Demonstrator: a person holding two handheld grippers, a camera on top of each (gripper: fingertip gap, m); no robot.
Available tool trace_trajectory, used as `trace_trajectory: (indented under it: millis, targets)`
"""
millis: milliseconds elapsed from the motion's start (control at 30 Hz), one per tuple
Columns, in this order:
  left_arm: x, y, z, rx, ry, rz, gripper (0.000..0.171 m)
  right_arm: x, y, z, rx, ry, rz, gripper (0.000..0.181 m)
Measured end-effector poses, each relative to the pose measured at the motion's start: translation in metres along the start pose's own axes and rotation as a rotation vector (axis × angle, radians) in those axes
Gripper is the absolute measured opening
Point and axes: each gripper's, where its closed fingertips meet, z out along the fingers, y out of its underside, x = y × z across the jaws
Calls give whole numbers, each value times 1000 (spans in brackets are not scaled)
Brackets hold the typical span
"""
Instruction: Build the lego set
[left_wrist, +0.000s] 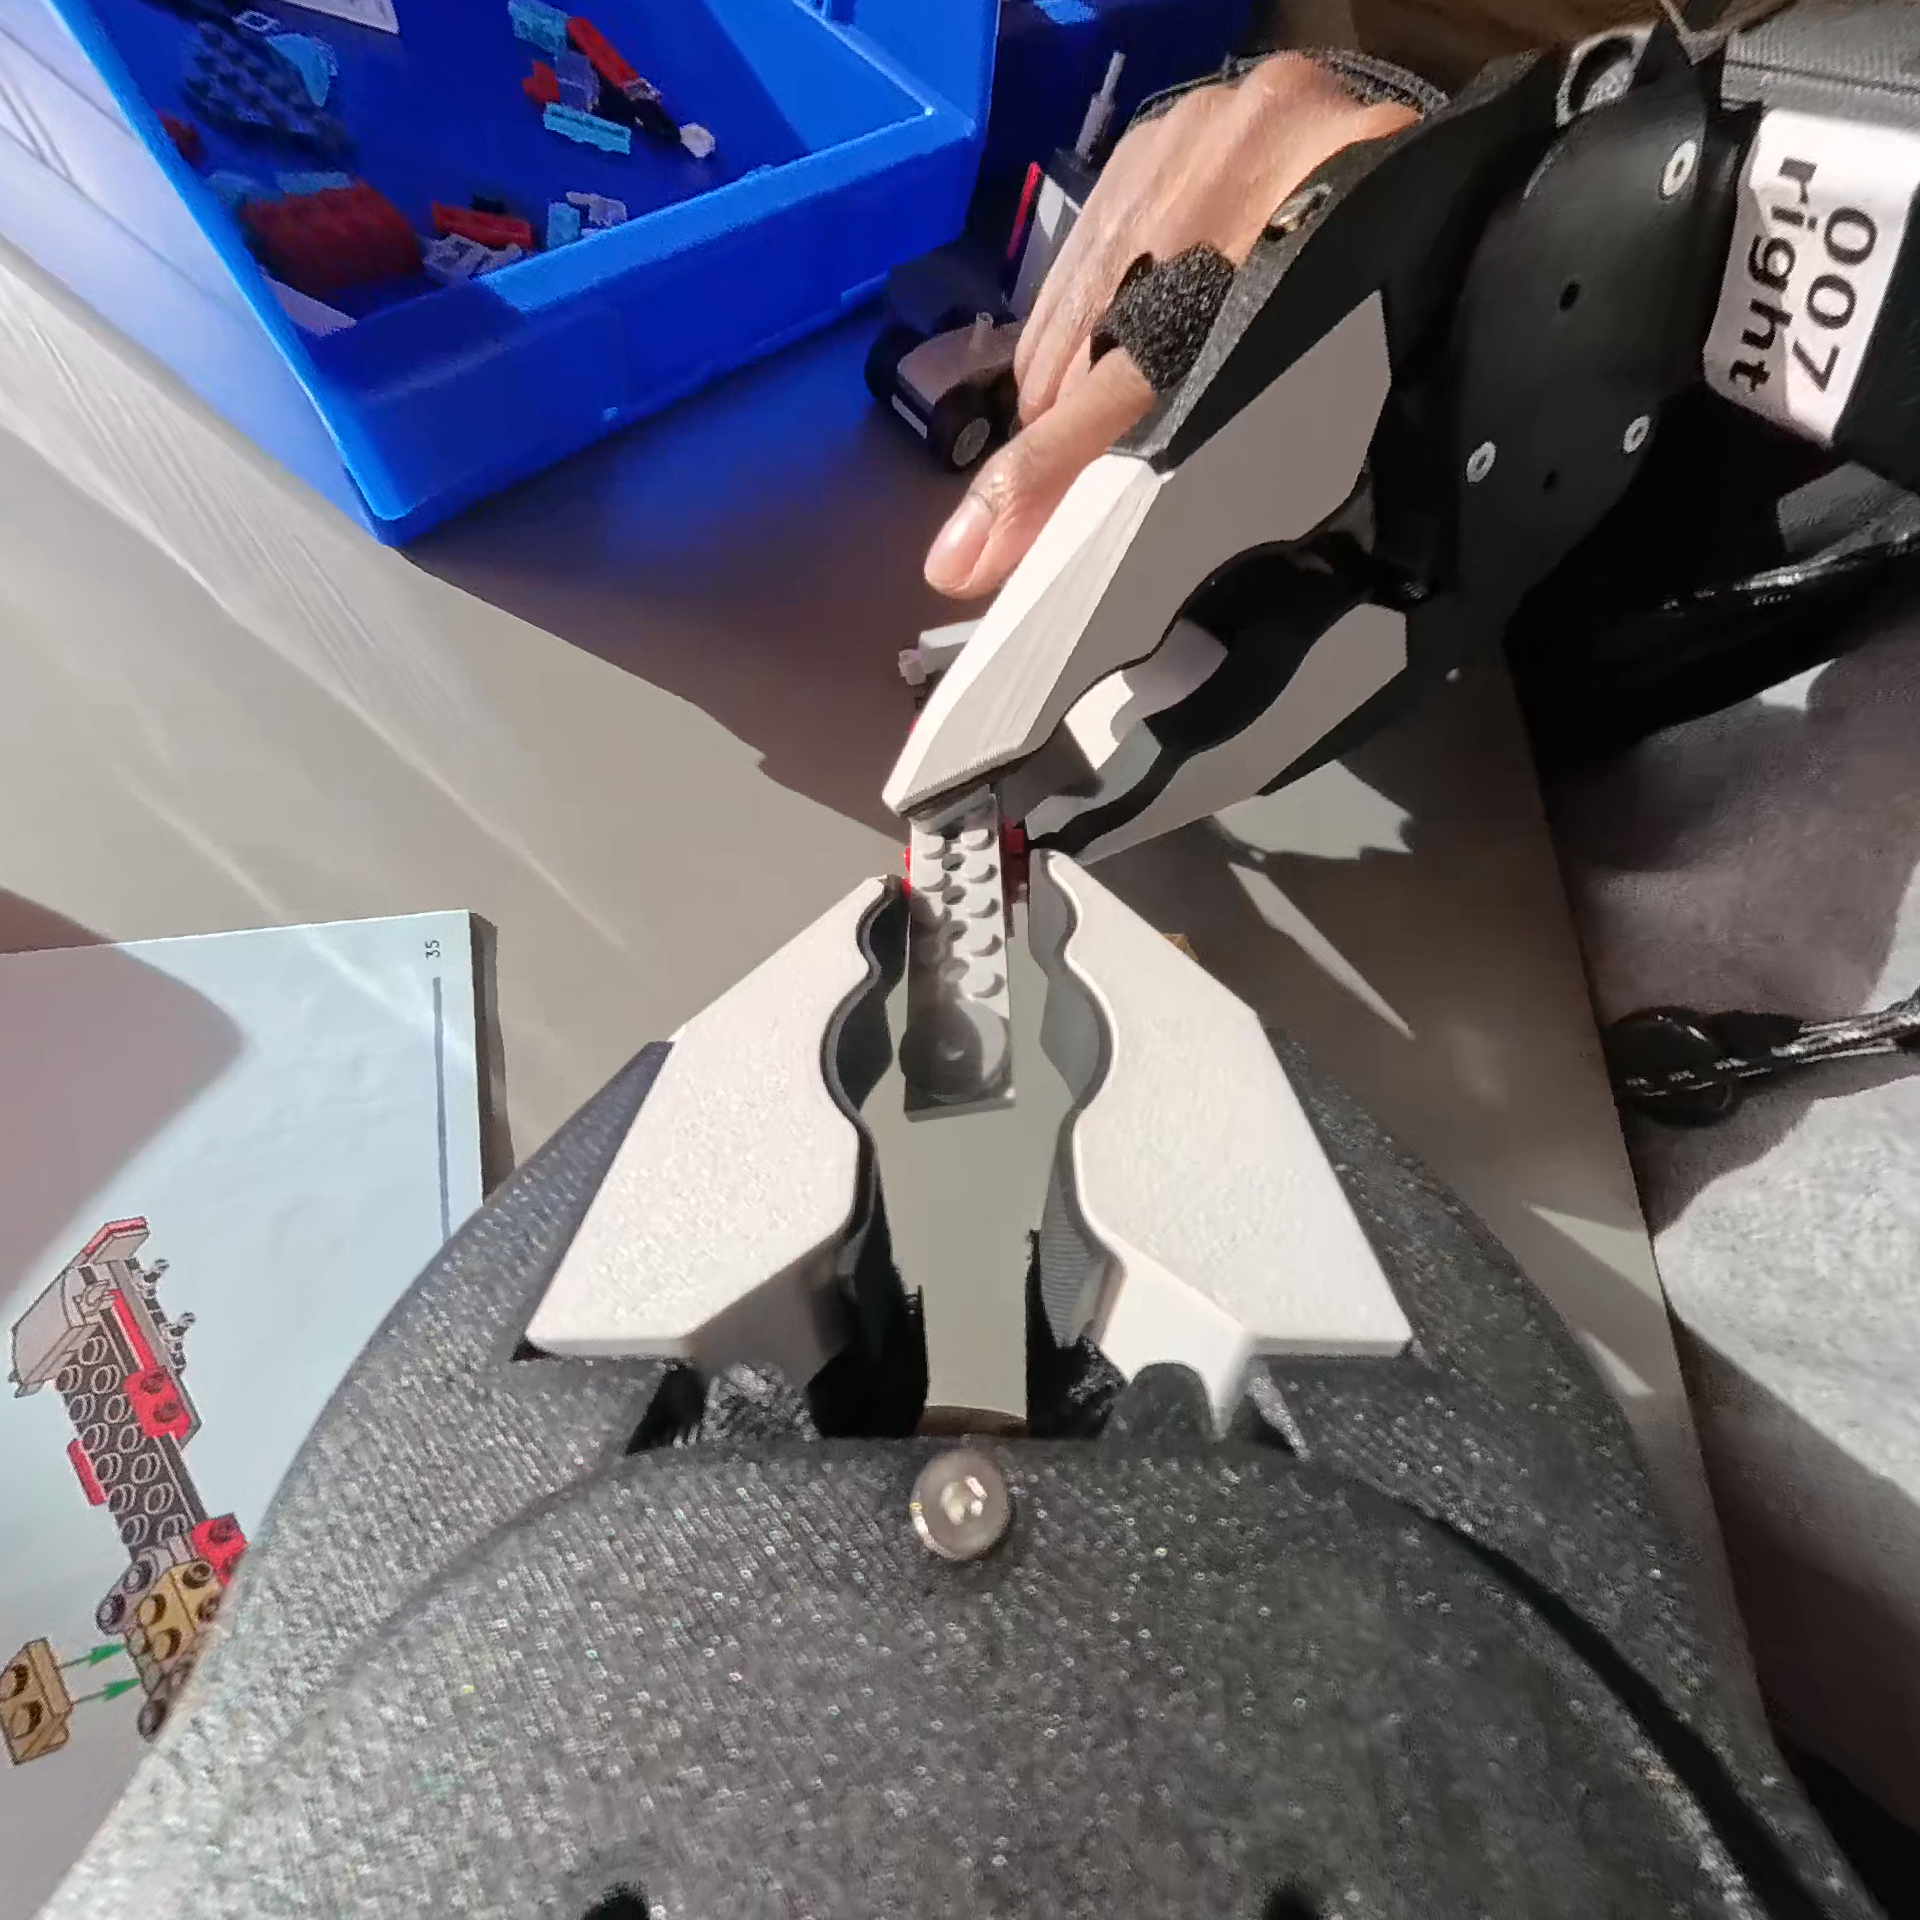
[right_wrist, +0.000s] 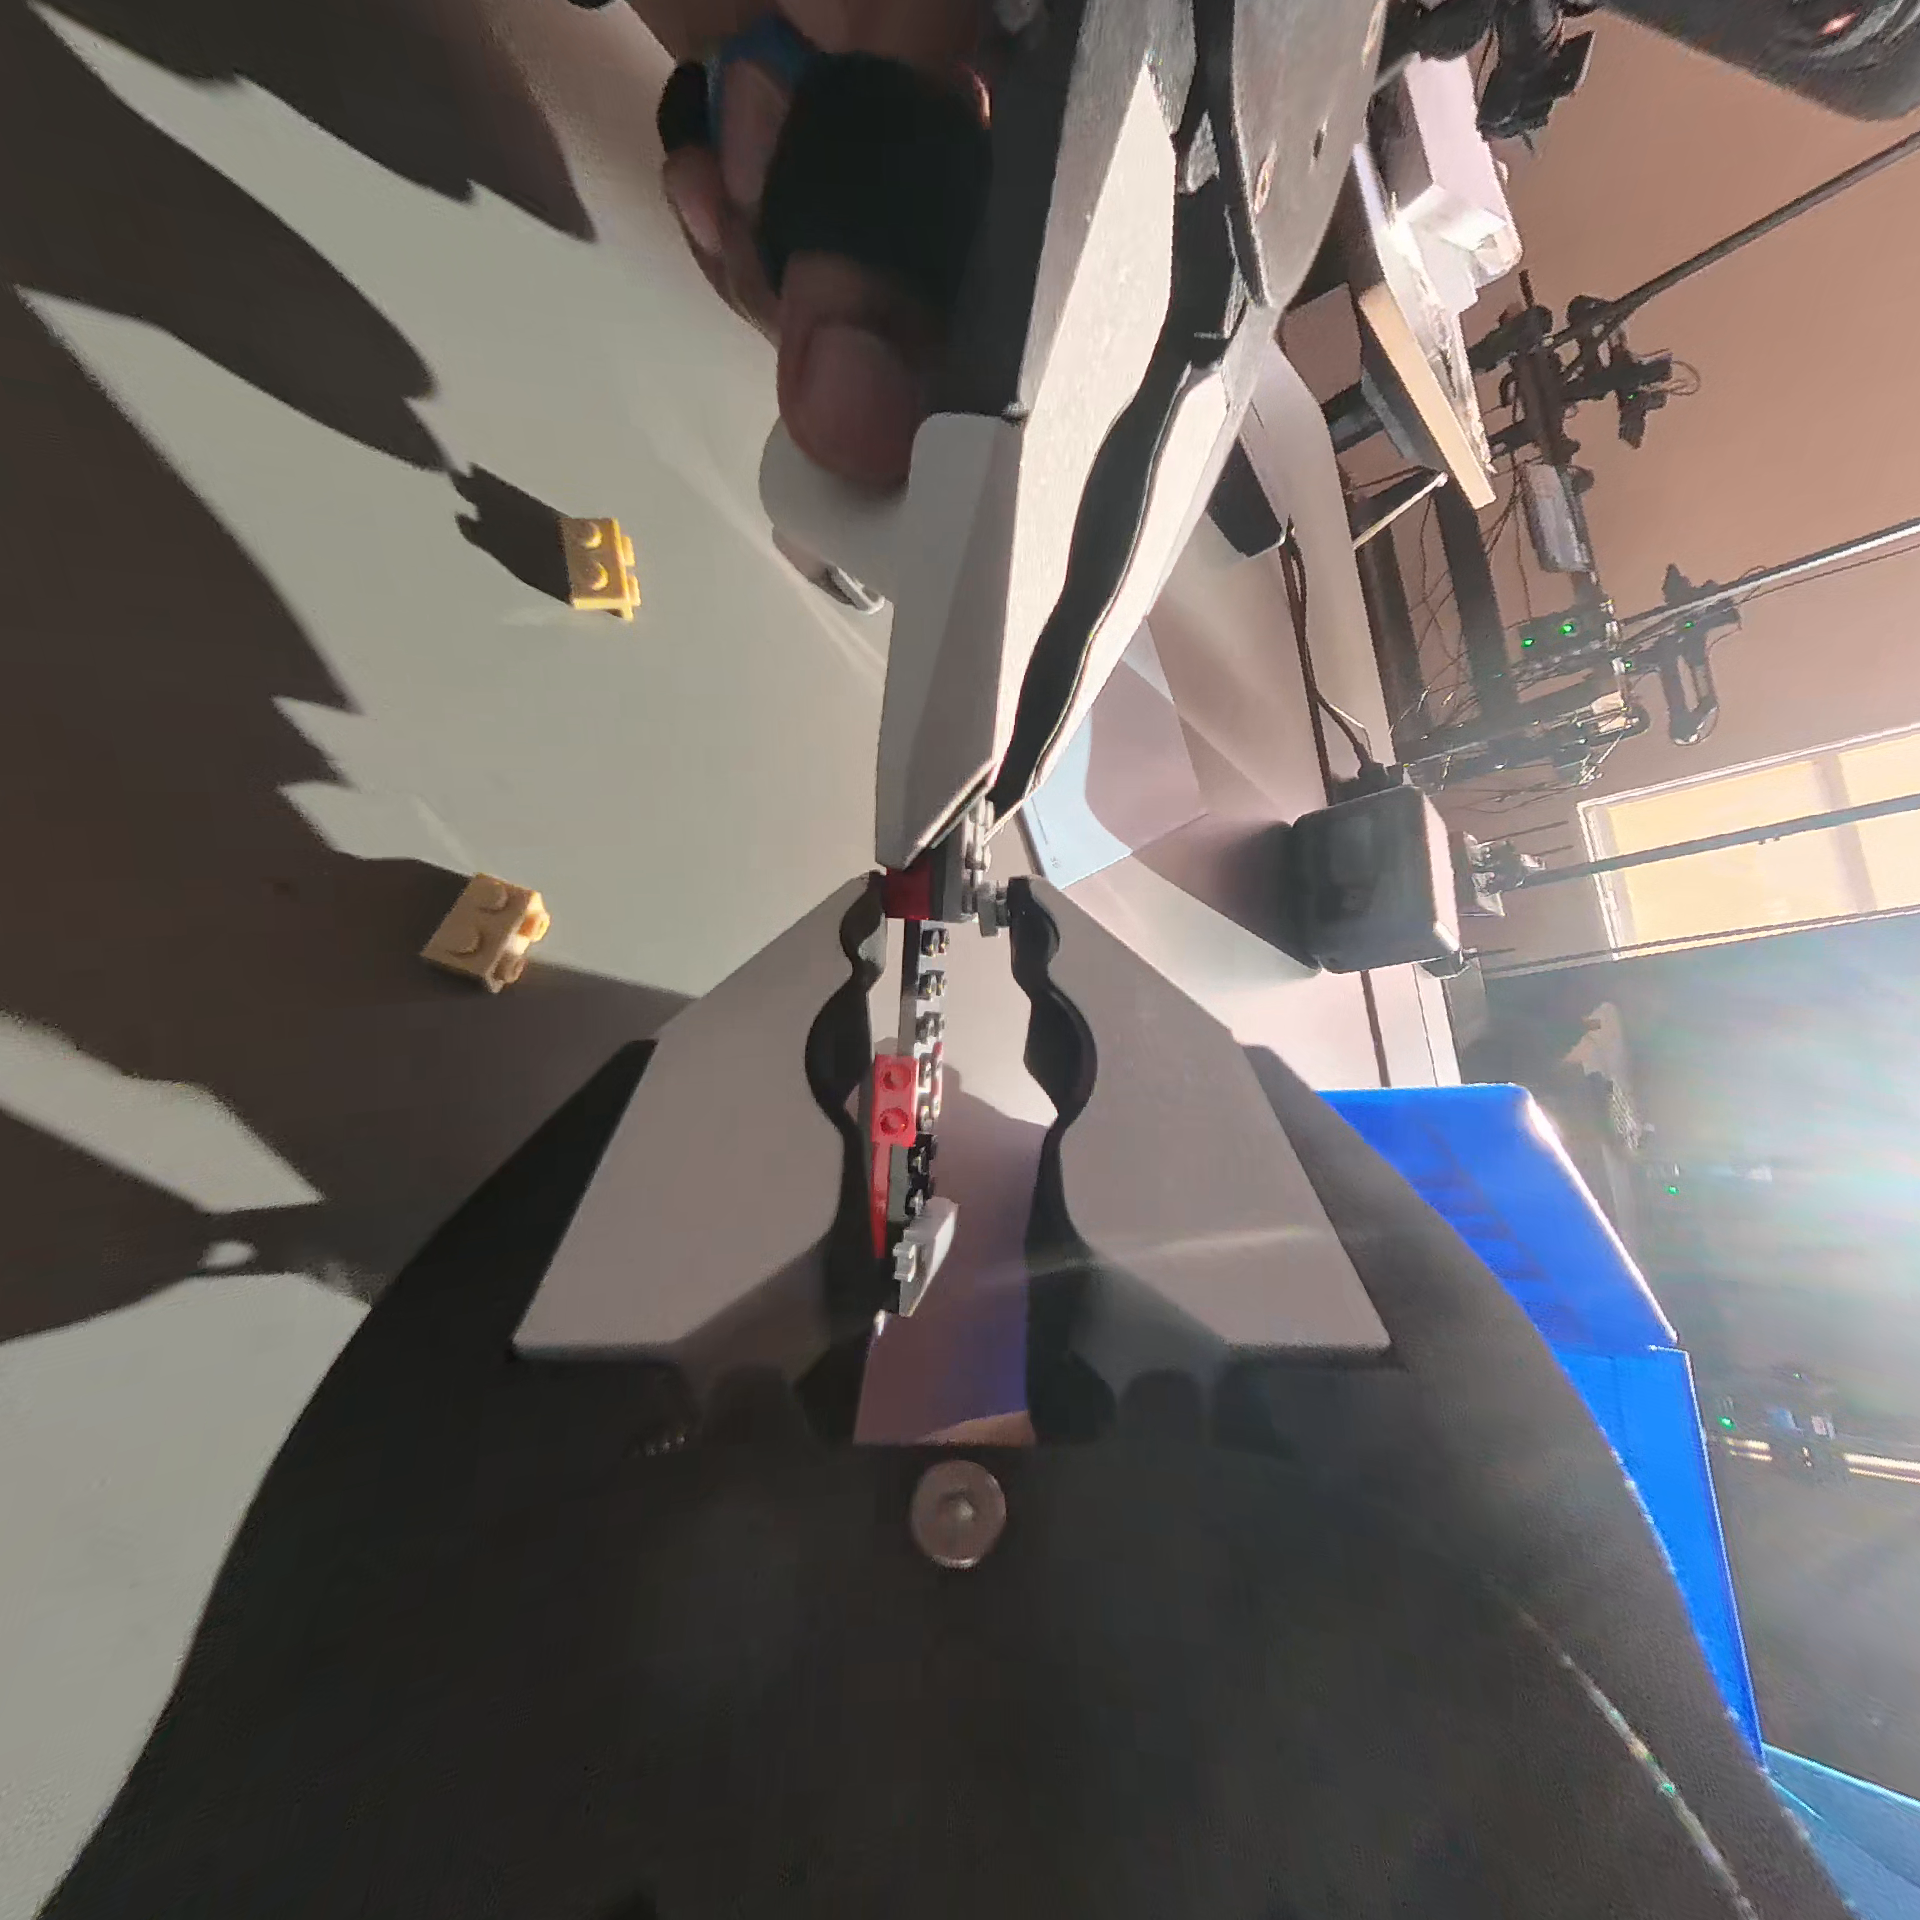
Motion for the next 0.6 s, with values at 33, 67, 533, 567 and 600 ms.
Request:
trace_trajectory:
  millis: [33, 67, 533, 567, 600]
  targets:
    - [0, -2, -1, 4, -8, -12, 24, 1, 0, 0, -5, 0, 0, 25]
    - [0, -3, -1, 6, -16, -23, 24, 2, 0, -1, -11, -1, -2, 25]
    - [-2, -16, -1, 44, -139, -94, 24, 13, 4, -5, -112, 63, 31, 23]
    - [-2, -17, -1, 48, -152, -86, 24, 14, 4, -5, -112, 66, 39, 23]
    - [-2, -19, -2, 52, -164, -80, 24, 15, 3, -6, -112, 68, 49, 23]
